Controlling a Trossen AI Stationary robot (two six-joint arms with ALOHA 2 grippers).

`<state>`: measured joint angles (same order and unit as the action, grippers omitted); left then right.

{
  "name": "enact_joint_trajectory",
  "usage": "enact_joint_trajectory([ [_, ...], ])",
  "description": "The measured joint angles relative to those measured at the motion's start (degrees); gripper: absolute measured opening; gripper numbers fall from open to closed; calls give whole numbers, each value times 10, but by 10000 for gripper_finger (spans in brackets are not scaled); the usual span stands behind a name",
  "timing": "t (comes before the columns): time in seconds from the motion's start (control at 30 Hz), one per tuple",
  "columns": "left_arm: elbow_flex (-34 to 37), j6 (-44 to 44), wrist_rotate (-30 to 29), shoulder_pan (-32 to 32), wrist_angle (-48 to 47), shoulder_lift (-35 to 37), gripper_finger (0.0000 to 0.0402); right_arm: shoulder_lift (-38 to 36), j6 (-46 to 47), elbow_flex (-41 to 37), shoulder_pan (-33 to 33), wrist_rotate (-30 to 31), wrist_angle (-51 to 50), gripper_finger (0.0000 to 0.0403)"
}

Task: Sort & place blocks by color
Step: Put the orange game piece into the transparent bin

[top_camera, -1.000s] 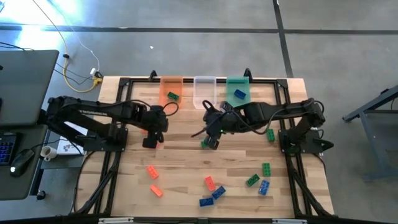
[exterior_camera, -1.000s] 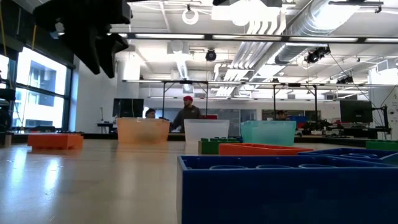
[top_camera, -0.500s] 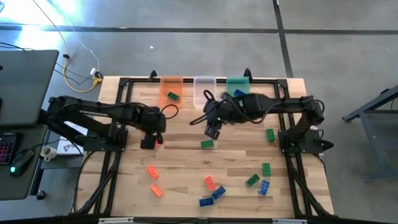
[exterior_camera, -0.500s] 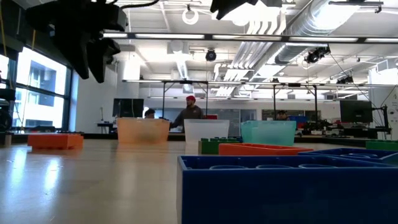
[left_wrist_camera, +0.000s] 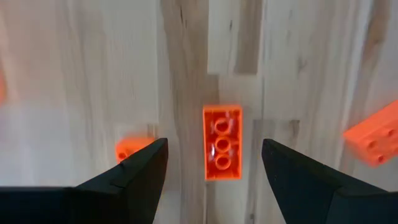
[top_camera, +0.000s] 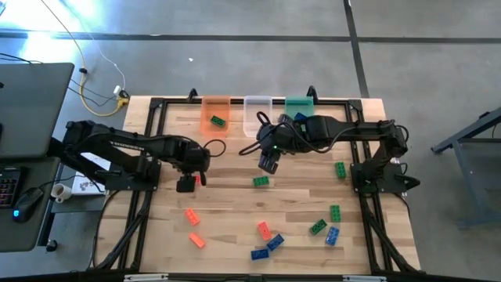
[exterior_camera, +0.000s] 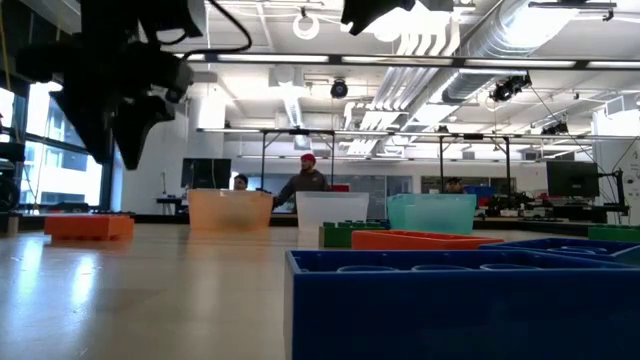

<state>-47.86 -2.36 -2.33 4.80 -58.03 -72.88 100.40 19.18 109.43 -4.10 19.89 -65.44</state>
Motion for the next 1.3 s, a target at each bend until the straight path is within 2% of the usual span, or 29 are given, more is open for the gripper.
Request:
enact_joint_trajectory([
  [0.3, 44, -20, 10, 0, 15, 0, 248, 0, -2, 0, 0, -4, 0, 136],
  [0.43, 51, -20, 34, 0, 23, 0, 248, 0, -2, 0, 0, -4, 0, 136],
  [0.67, 51, -20, 32, 0, 27, -4, 248, 0, -2, 0, 0, -4, 1, 136],
  [0.87, 52, -20, 47, 0, 41, -58, 248, 0, -2, 0, 0, -4, 1, 136],
  [1.3, 52, -21, 31, 0, 57, -159, 248, 0, -2, 0, 0, -6, 1, 136],
])
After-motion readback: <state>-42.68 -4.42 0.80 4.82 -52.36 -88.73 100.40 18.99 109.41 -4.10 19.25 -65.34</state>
